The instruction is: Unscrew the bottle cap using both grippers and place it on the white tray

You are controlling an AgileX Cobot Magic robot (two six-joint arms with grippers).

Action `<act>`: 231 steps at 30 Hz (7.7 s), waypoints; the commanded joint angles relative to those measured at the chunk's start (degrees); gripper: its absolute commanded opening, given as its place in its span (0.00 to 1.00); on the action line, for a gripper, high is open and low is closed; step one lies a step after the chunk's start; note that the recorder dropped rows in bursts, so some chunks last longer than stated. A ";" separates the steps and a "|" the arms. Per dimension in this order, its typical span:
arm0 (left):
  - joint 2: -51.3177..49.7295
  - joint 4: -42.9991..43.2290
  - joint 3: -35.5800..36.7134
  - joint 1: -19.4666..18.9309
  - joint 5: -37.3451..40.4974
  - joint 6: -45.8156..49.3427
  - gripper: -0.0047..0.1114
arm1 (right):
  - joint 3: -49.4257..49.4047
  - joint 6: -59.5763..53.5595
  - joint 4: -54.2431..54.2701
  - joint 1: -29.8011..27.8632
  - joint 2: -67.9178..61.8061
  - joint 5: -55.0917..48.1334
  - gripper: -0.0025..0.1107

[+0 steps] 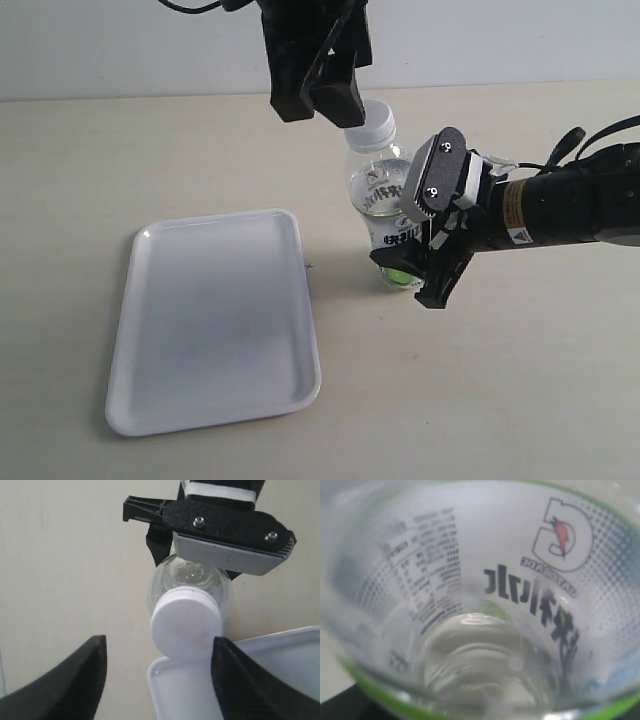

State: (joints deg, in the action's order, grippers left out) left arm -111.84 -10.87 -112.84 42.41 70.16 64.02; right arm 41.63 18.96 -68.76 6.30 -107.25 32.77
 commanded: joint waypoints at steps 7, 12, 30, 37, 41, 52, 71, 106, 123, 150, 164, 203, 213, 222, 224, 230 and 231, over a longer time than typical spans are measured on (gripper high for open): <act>-0.81 -0.01 1.08 0.58 -0.20 5.52 0.55 | -0.02 -0.80 -0.57 0.02 0.02 -2.86 0.02; -0.81 0.16 4.10 0.56 -0.20 9.75 0.55 | -0.02 -0.80 -0.41 0.02 0.02 -3.09 0.02; 0.72 -2.36 4.24 0.69 -0.20 9.63 0.55 | -0.02 -0.91 -0.40 0.02 0.02 -3.09 0.02; 0.15 -3.83 4.24 0.69 -1.80 9.63 0.55 | -0.02 -0.82 -0.24 0.02 0.02 -3.09 0.02; 0.15 -3.83 4.24 0.69 -1.60 9.63 0.41 | -0.02 -0.82 -0.24 0.02 0.02 -3.09 0.02; 0.15 -3.75 4.24 0.69 -2.15 7.70 0.63 | -0.02 -0.82 -0.24 0.02 0.02 -3.09 0.02; -0.50 -3.21 4.24 0.69 -2.80 7.70 0.56 | -0.02 -0.72 -0.13 0.02 0.02 -4.01 0.02; -0.70 -6.11 4.24 1.01 -0.33 -46.36 0.04 | -0.02 0.63 -0.13 0.02 0.02 -3.64 0.02; -0.89 -7.70 4.24 1.01 -0.84 -43.52 0.63 | -0.02 1.03 -0.13 0.02 0.02 -3.64 0.02; -0.34 2.03 -1.31 1.03 -0.20 1.97 0.63 | -0.02 1.04 -0.10 0.02 0.02 -4.74 0.02; -0.82 -0.09 -0.29 1.03 -0.20 6.73 0.63 | -0.02 1.04 -0.10 0.02 0.02 -5.53 0.02; -2.20 -0.50 0.85 1.03 -0.20 7.54 0.63 | -0.02 0.40 1.15 0.02 0.02 -5.91 0.02; -2.20 -0.50 0.85 1.03 -0.20 7.54 0.27 | -0.02 0.40 1.15 0.02 0.02 -5.91 0.02; -2.20 -1.35 0.85 1.03 -1.82 7.43 0.04 | -0.02 0.40 1.15 0.02 0.02 -5.91 0.02; -2.20 -2.57 0.85 1.03 -2.01 5.03 0.04 | -0.02 0.40 1.37 0.02 0.02 -5.91 0.02; -2.20 -4.72 0.85 1.03 -2.95 -10.48 0.04 | -0.02 0.63 1.32 0.02 0.02 -5.33 0.02; -2.20 -4.72 0.85 1.03 -2.85 -13.54 0.04 | -0.02 0.63 1.32 0.02 0.02 -5.33 0.02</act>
State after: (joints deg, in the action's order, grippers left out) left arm -114.33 -12.30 -112.11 43.24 68.61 58.68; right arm 41.63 19.90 -66.73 6.39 -106.94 30.74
